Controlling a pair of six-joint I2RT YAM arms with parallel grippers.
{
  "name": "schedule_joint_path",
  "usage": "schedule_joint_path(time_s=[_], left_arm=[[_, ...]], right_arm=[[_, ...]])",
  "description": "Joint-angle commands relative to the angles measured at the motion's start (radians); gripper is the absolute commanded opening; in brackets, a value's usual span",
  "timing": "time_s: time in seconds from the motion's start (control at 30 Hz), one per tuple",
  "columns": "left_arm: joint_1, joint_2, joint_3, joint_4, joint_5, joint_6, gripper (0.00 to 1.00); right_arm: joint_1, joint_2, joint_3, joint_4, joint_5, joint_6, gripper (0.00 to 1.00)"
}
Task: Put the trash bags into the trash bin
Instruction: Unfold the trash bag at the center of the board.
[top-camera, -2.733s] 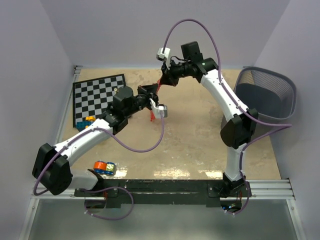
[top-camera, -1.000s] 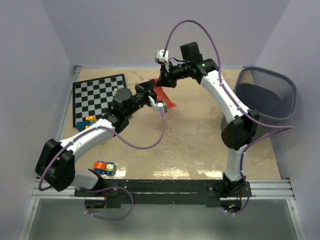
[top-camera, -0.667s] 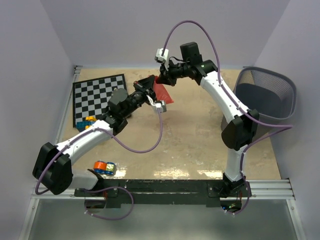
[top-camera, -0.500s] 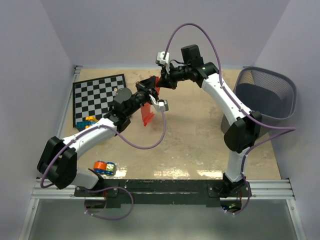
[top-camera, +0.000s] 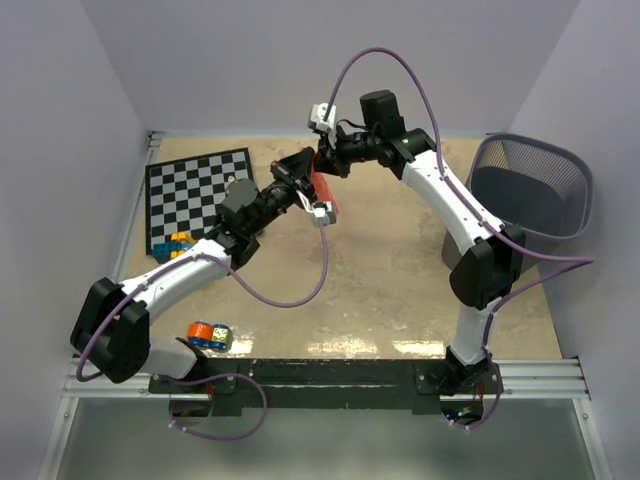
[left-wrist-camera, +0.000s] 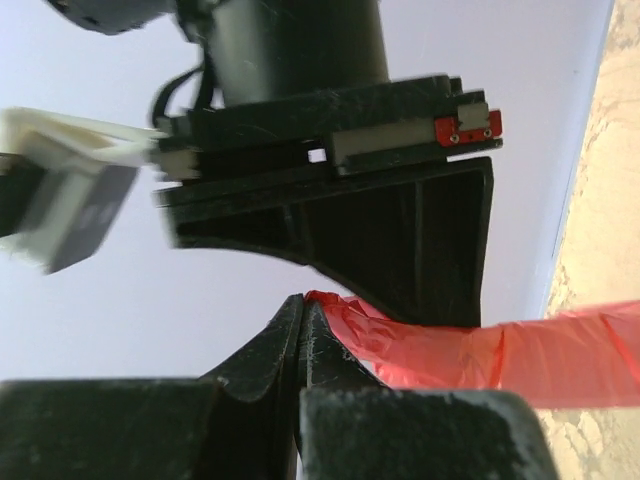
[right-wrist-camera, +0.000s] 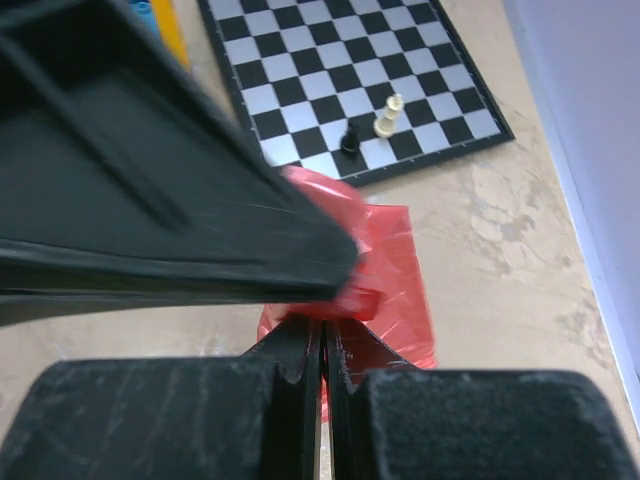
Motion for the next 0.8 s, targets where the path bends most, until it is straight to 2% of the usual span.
schedule_joint_path(time_s=[0.0, 0.1, 0.17, 0.27, 0.4, 0.53, 0.67, 0.77], left_arm=[[0.025, 0.043, 0.053, 0.025, -0.022, 0.039, 0.00], [0.025, 0.019, 0.029, -0.030, -0.003, 0.025, 0.00], [0.013, -0.026, 0.004, -0.056, 0.053, 0.019, 0.00], [-0.006, -0.080, -0.019, -0.050, 0.098, 0.017, 0.00], [-0.009, -0.081, 0.006, -0.014, 0.098, 0.024, 0.00], [-0.003, -0.018, 0.046, -0.004, 0.032, 0.037, 0.00], [0.017, 0.003, 0.015, -0.027, -0.002, 0.042, 0.00], [0.016, -0.026, -0.017, -0.079, 0.006, 0.047, 0.00]], right_arm=[[0.013, -0.089, 0.010, 0.015, -0.097, -0.031, 0.00], [0.014, -0.104, 0.010, 0.079, -0.060, 0.009, 0.00], [0.014, -0.092, -0.015, 0.139, 0.016, 0.058, 0.00], [0.014, -0.066, -0.056, 0.188, 0.111, 0.090, 0.00], [0.025, -0.063, -0.101, 0.196, 0.133, 0.098, 0.00], [0.039, -0.107, -0.118, 0.165, 0.063, 0.061, 0.00], [0.040, -0.165, -0.075, 0.160, -0.039, 0.061, 0.00], [0.039, -0.179, -0.059, 0.202, -0.005, 0.093, 0.00]])
